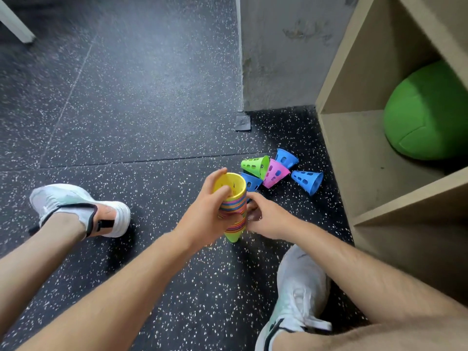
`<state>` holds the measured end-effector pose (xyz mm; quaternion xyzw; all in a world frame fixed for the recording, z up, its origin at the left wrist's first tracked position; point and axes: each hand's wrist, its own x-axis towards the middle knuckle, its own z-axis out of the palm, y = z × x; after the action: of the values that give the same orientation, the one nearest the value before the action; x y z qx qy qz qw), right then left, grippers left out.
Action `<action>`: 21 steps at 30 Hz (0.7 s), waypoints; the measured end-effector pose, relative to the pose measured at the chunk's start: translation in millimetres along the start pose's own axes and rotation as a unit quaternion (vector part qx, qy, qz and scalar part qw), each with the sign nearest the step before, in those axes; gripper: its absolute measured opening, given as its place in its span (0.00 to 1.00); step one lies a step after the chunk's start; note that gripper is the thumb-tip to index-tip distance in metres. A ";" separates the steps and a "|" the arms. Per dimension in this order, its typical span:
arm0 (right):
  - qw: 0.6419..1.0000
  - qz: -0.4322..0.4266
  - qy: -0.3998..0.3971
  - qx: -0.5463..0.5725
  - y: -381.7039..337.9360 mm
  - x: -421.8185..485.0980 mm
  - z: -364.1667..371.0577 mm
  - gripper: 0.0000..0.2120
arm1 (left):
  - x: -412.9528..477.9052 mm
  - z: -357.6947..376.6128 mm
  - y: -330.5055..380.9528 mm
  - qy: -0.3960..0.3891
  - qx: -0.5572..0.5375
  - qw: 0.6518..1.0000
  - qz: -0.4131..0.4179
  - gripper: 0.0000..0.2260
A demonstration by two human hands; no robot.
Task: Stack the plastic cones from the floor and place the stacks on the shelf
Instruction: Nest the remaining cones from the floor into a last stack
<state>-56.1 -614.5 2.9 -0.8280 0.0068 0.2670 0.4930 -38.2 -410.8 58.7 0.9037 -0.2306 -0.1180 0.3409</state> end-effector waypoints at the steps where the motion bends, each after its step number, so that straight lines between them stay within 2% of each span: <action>1: 0.999 0.006 0.041 0.008 -2.7 4.3 -11.4 0.31 | 2.0 -0.8 -0.6 0.002 -0.007 1.000 -0.011 0.22; 4: 0.991 0.011 0.127 -0.035 -6.3 22.4 -36.6 0.27 | 4.5 -4.1 1.0 -0.004 -0.025 0.999 -0.039 0.22; 8: 0.977 0.055 0.126 -0.162 0.0 48.0 -37.2 0.24 | 3.4 -3.6 7.8 0.002 -0.067 0.996 -0.052 0.17; 12: 0.978 0.067 0.150 -0.127 7.7 53.1 -26.7 0.12 | 10.1 4.4 11.7 0.061 -0.121 0.987 -0.085 0.23; 15: 0.980 0.048 0.161 -0.103 12.9 47.2 -28.5 0.08 | 12.3 9.7 8.0 0.080 -0.179 0.974 -0.117 0.14; 16: 0.981 0.036 0.169 -0.092 12.4 44.2 -32.2 0.07 | 12.9 10.7 7.0 0.084 -0.201 0.967 -0.129 0.14; 18: 0.977 -0.004 0.203 -0.059 5.4 35.5 -42.5 0.05 | 13.8 11.5 7.1 0.093 -0.221 0.961 -0.136 0.22; 21: 0.950 -0.096 0.295 0.032 -16.0 17.6 -57.3 0.04 | 14.6 15.1 10.4 0.097 -0.216 0.964 -0.119 0.32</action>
<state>-11.7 -648.8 29.3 -0.8501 0.0811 -0.0381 0.5189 -34.6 -433.5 53.6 0.8364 -0.0563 -0.1165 0.5326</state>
